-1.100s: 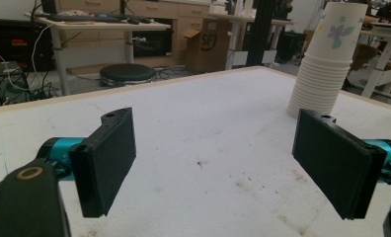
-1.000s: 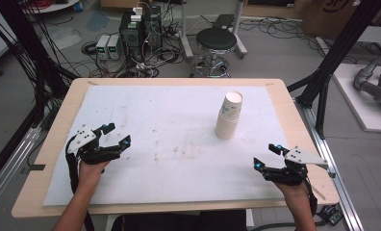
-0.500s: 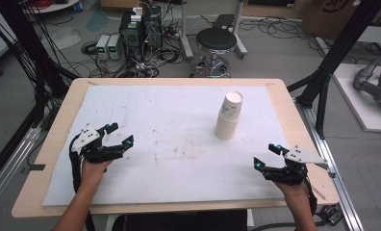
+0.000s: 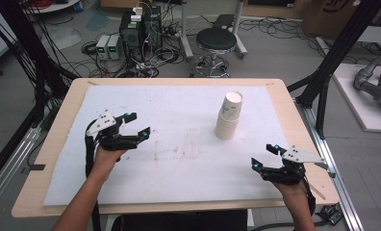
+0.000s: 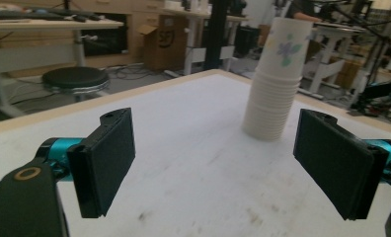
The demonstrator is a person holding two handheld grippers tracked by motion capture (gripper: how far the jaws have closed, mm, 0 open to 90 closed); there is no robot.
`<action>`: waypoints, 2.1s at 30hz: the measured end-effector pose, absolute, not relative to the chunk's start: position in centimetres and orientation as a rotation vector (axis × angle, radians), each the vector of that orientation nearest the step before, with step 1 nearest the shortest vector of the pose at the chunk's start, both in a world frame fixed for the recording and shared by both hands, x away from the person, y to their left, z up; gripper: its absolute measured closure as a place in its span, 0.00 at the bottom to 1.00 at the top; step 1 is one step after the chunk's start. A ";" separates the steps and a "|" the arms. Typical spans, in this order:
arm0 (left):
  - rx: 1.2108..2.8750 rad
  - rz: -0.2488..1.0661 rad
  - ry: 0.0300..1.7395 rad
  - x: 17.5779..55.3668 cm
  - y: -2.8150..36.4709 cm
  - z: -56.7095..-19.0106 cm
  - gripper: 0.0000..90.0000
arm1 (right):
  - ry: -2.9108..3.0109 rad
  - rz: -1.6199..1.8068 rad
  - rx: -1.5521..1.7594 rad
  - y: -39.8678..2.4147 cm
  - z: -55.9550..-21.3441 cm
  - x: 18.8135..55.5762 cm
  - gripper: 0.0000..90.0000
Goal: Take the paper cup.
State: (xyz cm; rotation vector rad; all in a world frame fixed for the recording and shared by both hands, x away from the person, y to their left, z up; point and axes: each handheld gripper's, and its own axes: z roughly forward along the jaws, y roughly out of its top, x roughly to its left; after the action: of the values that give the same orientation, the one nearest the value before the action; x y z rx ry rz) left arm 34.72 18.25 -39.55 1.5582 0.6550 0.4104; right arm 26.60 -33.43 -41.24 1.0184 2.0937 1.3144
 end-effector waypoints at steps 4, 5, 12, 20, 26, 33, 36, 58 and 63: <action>1.591 0.349 0.581 36.3 15.5 -37.8 0.18 | 2.094 1.317 1.017 -33.4 -41.2 26.6 0.22; 1.604 0.337 0.565 36.7 14.7 -37.3 0.18 | 2.098 1.316 1.015 -33.4 -41.2 26.6 0.22; 1.648 0.279 0.493 39.0 10.4 -34.8 0.18 | 2.108 1.312 1.018 -33.3 -41.1 26.7 0.22; 1.690 0.226 0.447 41.2 6.4 -32.8 0.18 | 2.108 1.316 1.016 -33.3 -41.0 26.6 0.22; 1.714 0.208 0.417 42.1 4.0 -32.0 0.18 | 2.107 1.318 1.008 -33.4 -40.9 26.6 0.22; 1.761 0.192 0.385 43.1 1.0 -31.4 0.18 | 2.098 1.328 1.008 -33.4 -40.8 26.6 0.22; 1.769 0.183 0.385 43.5 -0.2 -31.3 0.18 | 2.098 1.333 1.007 -33.5 -40.7 26.6 0.22; 1.891 0.146 0.430 46.6 -6.2 -32.3 0.22 | 2.092 1.346 1.008 -33.7 -40.6 26.4 0.22; 1.884 0.130 0.415 46.8 -6.3 -32.5 0.33 | 2.092 1.344 1.006 -33.7 -40.7 26.3 0.22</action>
State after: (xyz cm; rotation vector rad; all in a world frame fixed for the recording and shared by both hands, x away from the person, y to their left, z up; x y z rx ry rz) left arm 46.78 -6.26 -32.48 1.8839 0.4148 0.1300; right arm 26.34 -33.74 -40.65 1.0057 2.0919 1.3442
